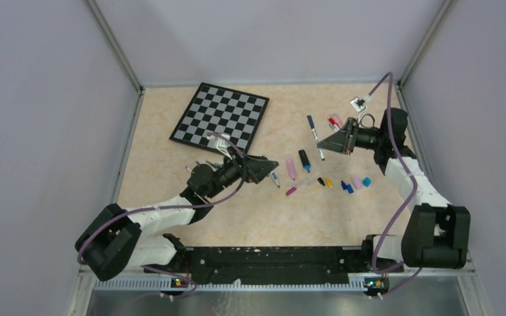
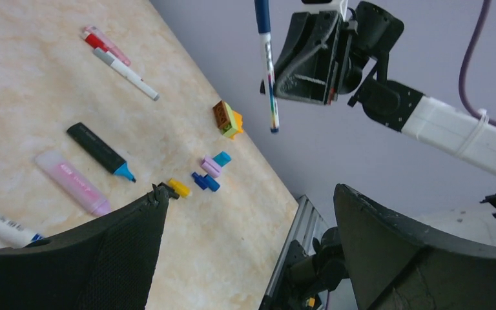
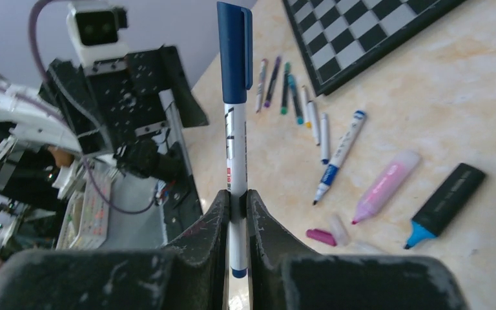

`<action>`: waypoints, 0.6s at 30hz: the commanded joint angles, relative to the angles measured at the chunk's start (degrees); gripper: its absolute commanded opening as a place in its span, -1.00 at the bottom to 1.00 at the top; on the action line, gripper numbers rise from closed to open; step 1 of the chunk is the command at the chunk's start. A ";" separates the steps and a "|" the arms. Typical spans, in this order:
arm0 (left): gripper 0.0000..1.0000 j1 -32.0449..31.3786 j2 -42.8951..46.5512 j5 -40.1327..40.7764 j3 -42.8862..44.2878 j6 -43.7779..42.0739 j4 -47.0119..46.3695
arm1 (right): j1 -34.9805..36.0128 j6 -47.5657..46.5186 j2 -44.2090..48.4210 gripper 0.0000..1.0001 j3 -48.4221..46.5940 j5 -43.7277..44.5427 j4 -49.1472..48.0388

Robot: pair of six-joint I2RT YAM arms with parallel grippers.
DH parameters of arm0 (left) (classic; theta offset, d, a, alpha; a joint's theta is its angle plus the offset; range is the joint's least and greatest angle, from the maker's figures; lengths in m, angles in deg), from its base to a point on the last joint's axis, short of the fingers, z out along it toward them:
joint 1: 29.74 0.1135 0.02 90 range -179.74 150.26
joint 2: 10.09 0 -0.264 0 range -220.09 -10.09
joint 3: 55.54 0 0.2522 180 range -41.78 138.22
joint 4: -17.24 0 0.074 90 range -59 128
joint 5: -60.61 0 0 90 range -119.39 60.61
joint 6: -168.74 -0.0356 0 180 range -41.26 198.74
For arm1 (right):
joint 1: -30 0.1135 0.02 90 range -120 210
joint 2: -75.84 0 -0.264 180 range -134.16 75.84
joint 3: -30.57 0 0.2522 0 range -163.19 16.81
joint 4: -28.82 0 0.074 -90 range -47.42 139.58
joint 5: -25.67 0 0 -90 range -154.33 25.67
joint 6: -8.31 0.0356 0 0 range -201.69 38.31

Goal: Open the pen caps
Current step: Pick up the pen from the center of the board.

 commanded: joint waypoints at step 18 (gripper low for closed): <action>0.49 -8.90 -19.63 8.60 17.52 -1.66 -16.00 | 8.91 14.69 9.76 -1.00 7.65 -3.93 -17.11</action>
